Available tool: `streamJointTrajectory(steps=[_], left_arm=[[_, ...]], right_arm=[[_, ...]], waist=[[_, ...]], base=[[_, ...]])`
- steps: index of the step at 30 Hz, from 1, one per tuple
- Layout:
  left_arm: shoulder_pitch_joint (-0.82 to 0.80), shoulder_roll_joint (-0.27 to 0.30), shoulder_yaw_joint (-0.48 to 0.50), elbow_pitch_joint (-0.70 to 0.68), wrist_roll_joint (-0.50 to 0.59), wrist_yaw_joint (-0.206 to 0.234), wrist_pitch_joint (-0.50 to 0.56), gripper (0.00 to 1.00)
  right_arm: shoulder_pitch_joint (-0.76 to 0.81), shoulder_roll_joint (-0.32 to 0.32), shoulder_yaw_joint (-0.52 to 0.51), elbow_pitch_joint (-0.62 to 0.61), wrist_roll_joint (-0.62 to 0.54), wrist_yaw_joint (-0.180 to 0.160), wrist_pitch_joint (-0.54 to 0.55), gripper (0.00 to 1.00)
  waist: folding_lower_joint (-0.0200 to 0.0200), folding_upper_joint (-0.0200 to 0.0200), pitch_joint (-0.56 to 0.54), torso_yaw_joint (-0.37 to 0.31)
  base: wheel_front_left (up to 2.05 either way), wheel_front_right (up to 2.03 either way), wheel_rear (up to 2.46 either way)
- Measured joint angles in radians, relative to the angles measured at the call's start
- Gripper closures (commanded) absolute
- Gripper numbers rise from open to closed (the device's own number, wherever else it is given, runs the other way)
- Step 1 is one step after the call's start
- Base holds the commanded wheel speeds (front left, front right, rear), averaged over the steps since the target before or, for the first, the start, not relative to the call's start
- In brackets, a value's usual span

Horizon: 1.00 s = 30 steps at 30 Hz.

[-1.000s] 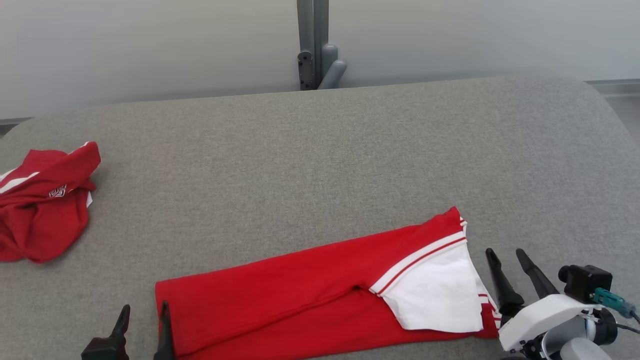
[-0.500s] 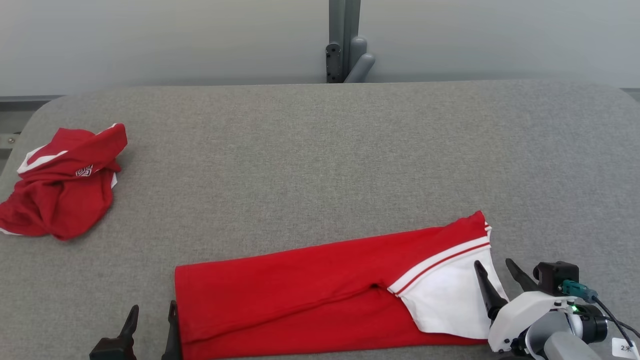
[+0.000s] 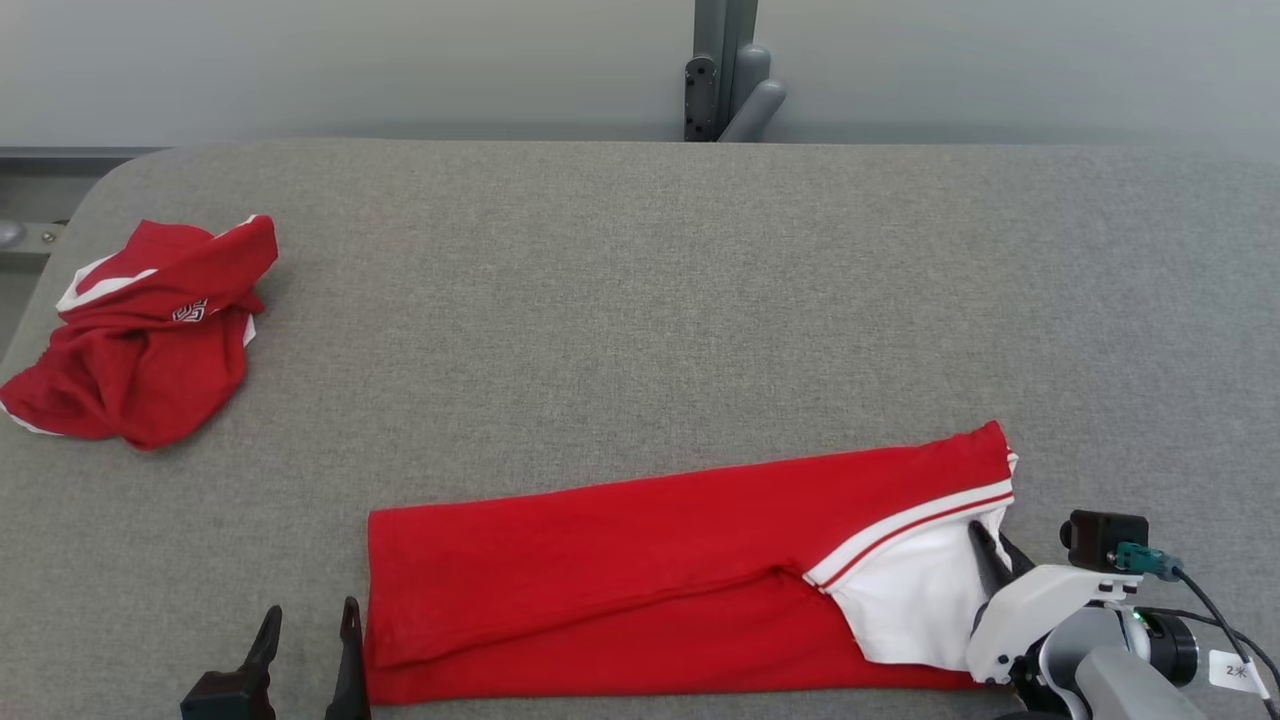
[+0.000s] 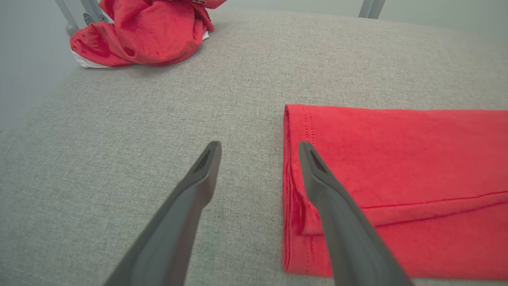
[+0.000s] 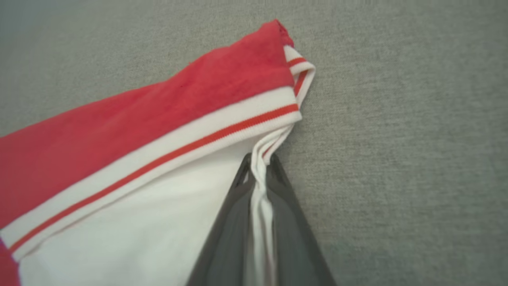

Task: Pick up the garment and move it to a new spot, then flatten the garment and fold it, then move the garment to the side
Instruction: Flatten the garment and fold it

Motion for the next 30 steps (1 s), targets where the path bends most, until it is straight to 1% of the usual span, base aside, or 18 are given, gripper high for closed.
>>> streamJointTrajectory(steps=[5, 8, 12, 15, 18, 20, 22, 26, 30], left_arm=[[-0.007, 0.000, -0.003, 0.002, -0.012, 0.000, 0.000, 0.00], [-0.011, 0.000, -0.009, 0.002, -0.017, 0.000, 0.000, 0.00], [-0.011, -0.001, -0.024, 0.004, -0.024, 0.000, 0.000, 0.00], [-0.012, -0.001, -0.030, 0.003, -0.032, 0.002, 0.000, 0.00], [-0.012, -0.001, -0.035, 0.002, -0.036, 0.004, 0.000, 0.00], [-0.012, -0.001, -0.039, 0.003, -0.038, 0.005, 0.000, 0.00], [-0.012, -0.001, -0.042, 0.004, -0.042, 0.005, 0.000, 0.00], [-0.021, -0.001, -0.065, 0.000, -0.050, 0.003, 0.000, 0.00], [-0.036, -0.001, -0.094, -0.013, -0.053, 0.000, 0.000, 0.00]], right_arm=[[-0.017, -0.008, -0.033, 0.041, 0.004, 0.001, -0.031, 1.00], [-0.023, -0.028, -0.087, 0.069, 0.006, 0.001, -0.049, 1.00], [-0.022, -0.064, -0.191, 0.100, -0.013, 0.001, -0.061, 1.00], [-0.009, -0.085, -0.287, 0.077, -0.041, 0.000, -0.061, 1.00], [0.023, -0.085, -0.334, 0.028, -0.081, 0.000, -0.061, 1.00], [0.037, -0.061, -0.324, -0.025, -0.101, -0.001, -0.061, 1.00], [0.044, -0.037, -0.291, -0.087, -0.103, -0.001, -0.061, 1.00], [0.069, -0.025, -0.169, -0.215, -0.071, -0.001, -0.055, 1.00], [0.106, -0.039, -0.022, -0.360, -0.012, -0.002, 0.012, 1.00]], waist=[[0.0000, 0.0000, 0.007, 0.001], [0.0000, 0.0000, 0.009, -0.003], [0.0000, 0.0000, 0.012, -0.013], [0.0000, 0.0000, 0.013, -0.024], [0.0000, 0.0000, 0.014, -0.037], [0.0000, 0.0000, 0.014, -0.048], [0.0000, 0.0000, 0.014, -0.061], [0.0000, 0.0000, 0.014, -0.083], [0.0000, 0.0000, 0.012, -0.095]], base=[[0.00, 0.00, 0.00], [0.00, 0.00, 0.00], [0.00, 0.00, 0.00], [0.00, 0.00, 0.00], [0.00, 0.00, 0.00], [0.00, 0.00, 0.00], [0.00, 0.00, 0.00], [0.00, 0.00, 0.00], [0.00, 0.00, 0.00]])
